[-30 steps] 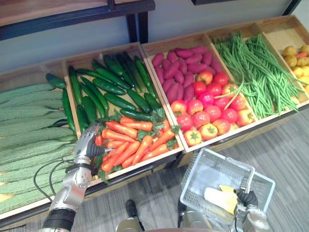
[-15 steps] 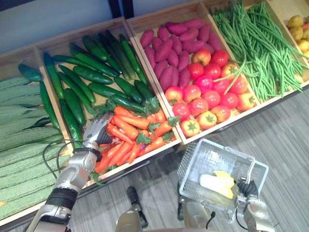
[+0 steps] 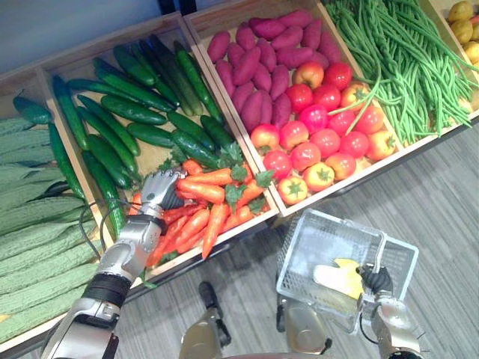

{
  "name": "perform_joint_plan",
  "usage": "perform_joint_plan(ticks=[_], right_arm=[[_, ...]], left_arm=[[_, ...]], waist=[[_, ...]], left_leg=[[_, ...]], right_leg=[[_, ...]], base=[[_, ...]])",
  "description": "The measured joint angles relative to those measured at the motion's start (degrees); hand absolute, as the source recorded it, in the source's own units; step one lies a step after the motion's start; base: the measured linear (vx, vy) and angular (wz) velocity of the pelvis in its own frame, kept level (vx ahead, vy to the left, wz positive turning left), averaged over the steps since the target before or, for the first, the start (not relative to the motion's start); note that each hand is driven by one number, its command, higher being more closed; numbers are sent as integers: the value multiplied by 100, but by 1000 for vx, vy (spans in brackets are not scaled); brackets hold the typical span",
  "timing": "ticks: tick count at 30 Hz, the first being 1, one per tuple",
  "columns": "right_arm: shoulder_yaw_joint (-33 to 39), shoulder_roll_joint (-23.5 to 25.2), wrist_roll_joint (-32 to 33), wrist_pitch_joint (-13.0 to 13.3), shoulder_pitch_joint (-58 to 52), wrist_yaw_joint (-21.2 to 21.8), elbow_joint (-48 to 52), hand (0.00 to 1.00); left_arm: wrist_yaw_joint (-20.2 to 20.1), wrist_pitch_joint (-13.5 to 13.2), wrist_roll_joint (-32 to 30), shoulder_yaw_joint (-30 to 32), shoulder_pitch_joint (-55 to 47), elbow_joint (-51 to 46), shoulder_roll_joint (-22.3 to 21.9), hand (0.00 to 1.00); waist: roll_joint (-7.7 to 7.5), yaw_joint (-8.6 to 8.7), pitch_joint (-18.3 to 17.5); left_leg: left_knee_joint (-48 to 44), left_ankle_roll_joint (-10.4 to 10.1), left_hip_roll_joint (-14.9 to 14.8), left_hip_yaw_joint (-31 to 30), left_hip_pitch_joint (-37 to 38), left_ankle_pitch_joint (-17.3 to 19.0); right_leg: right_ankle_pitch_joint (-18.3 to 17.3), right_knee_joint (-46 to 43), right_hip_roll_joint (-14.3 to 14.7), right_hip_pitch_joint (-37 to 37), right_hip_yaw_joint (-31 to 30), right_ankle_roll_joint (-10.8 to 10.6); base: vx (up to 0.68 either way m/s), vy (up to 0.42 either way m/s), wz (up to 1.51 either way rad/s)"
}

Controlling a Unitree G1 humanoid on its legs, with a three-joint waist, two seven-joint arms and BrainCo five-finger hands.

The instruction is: Pick vegetable in the basket

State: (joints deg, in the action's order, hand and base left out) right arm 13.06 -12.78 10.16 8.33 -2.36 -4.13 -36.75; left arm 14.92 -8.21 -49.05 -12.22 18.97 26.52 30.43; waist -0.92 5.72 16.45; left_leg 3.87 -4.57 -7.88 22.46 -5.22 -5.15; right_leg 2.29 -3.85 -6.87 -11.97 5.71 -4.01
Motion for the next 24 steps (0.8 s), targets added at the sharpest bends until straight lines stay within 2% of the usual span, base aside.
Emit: perform_joint_plan(ticks=[5, 13, 15, 19, 23, 24], right_arm=[[0, 0, -3, 0, 4, 1, 0, 100], [44, 54, -9, 0, 6, 3, 33, 100], [70, 106, -9, 0, -28, -4, 44, 100], [179, 308, -10, -3, -191, -22, 294, 100], [262, 365, -11, -11, -228, -20, 294, 100], [301, 367, -10, -12, -276, -24, 296, 100]], left_arm=[[5, 15, 81, 87, -74, 2, -12, 100], [27, 171, 367, 703, -520, -324, -99, 100], [75, 212, 461, 1022, -718, -795, -146, 100], [498, 290, 695, 1664, -1049, -2012, -571, 100], [710, 258, 1028, 1794, -1361, -2847, -987, 100], [791, 173, 1174, 1800, -1569, -3183, -1249, 100]], waist=[[1, 16, 1], [3, 35, 1], [3, 29, 0], [3, -19, -1], [16, -24, -17], [37, -23, -59]], left_leg=[[4, 0, 0, -1, 43, 0], [21, 0, 1, -26, 106, -1], [22, 0, 1, -50, 168, -1], [29, -2, 1, -101, 295, 2], [86, -4, 7, -104, 409, 4], [124, -4, 12, -102, 448, 3]], right_leg=[[4, 8, 0, 43, -4, -7], [6, 21, 3, 111, 35, -12], [6, 33, 3, 192, 49, -12], [10, 113, 2, 382, 48, -27], [-18, 112, 6, 476, 32, -67], [-23, 112, 10, 490, 16, -75]], base=[[0, 0, 0], [4, 0, 1], [28, 4, 4], [9, 9, 5], [0, 0, 0], [25, 6, -3]])
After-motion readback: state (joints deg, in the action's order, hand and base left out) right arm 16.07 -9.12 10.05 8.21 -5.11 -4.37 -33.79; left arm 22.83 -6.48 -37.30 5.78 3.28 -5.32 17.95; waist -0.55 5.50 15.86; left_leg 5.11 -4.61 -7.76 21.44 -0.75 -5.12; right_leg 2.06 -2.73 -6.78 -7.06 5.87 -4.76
